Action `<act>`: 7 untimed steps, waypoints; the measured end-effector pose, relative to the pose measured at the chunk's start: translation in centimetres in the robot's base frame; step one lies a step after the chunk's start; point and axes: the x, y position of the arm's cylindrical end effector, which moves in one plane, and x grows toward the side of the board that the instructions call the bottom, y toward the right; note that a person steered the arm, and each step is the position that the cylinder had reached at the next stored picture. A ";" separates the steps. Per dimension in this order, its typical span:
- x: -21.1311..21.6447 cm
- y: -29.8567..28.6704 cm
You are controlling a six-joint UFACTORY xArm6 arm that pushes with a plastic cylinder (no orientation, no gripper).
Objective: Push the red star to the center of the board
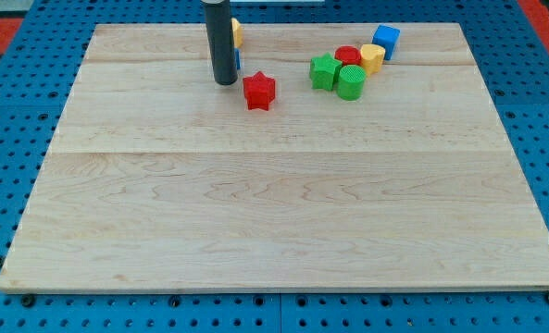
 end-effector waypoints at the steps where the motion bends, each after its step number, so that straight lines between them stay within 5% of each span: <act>1: -2.4 0.2; 3: -1.9 0.9; 5: 7.6 2.5; 7: 1.9 8.1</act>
